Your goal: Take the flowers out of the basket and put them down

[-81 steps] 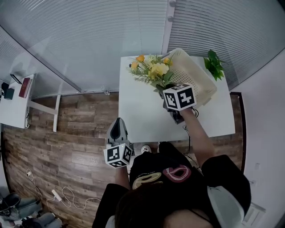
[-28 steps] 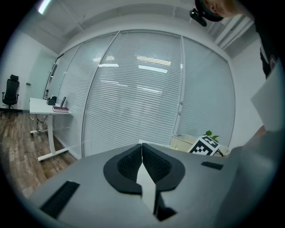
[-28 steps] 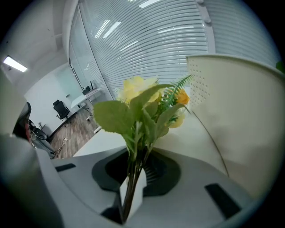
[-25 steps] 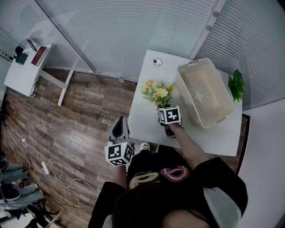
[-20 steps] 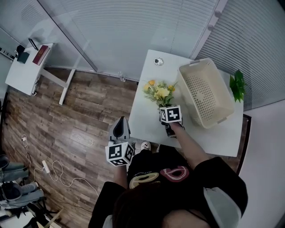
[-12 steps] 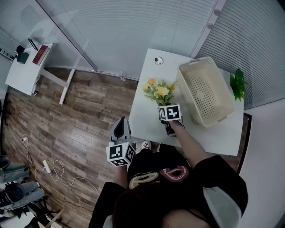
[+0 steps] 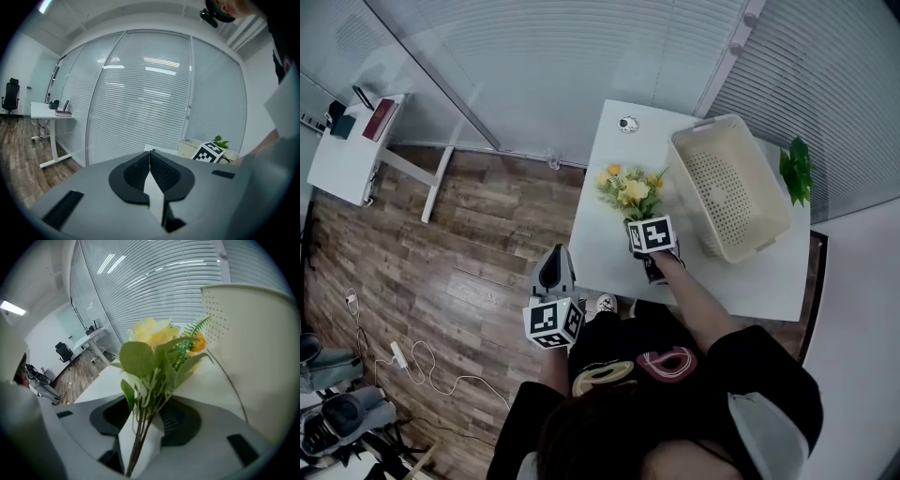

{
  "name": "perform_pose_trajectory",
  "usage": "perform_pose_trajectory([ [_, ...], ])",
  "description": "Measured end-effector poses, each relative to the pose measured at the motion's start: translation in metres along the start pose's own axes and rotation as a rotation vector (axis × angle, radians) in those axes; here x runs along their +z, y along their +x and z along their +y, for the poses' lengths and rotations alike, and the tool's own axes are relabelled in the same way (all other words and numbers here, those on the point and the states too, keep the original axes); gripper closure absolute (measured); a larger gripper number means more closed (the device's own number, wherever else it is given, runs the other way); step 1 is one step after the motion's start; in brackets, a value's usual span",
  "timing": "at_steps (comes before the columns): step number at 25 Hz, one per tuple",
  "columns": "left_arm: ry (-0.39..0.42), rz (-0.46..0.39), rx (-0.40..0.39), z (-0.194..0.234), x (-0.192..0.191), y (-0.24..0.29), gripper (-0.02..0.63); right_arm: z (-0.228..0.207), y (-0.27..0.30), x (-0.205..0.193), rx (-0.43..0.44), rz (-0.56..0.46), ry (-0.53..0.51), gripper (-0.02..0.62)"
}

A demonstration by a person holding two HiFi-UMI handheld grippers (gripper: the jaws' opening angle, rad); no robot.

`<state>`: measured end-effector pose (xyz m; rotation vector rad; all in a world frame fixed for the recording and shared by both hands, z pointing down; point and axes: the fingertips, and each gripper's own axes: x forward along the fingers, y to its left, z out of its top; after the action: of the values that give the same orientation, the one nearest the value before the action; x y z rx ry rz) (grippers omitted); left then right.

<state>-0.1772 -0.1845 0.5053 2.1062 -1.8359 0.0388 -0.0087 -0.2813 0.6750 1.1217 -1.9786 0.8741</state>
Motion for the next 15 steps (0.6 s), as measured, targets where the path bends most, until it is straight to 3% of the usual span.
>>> perform_pose_trajectory([
  [4,-0.003,-0.003,-0.01,-0.001,0.0,0.003,0.588,0.008,-0.003,0.0,0.063,-0.011,0.056,0.33],
  [15,-0.003,0.008,-0.089,-0.016,0.0,0.012,0.588,0.012,-0.03,-0.003,0.126,-0.032,0.157,0.253],
])
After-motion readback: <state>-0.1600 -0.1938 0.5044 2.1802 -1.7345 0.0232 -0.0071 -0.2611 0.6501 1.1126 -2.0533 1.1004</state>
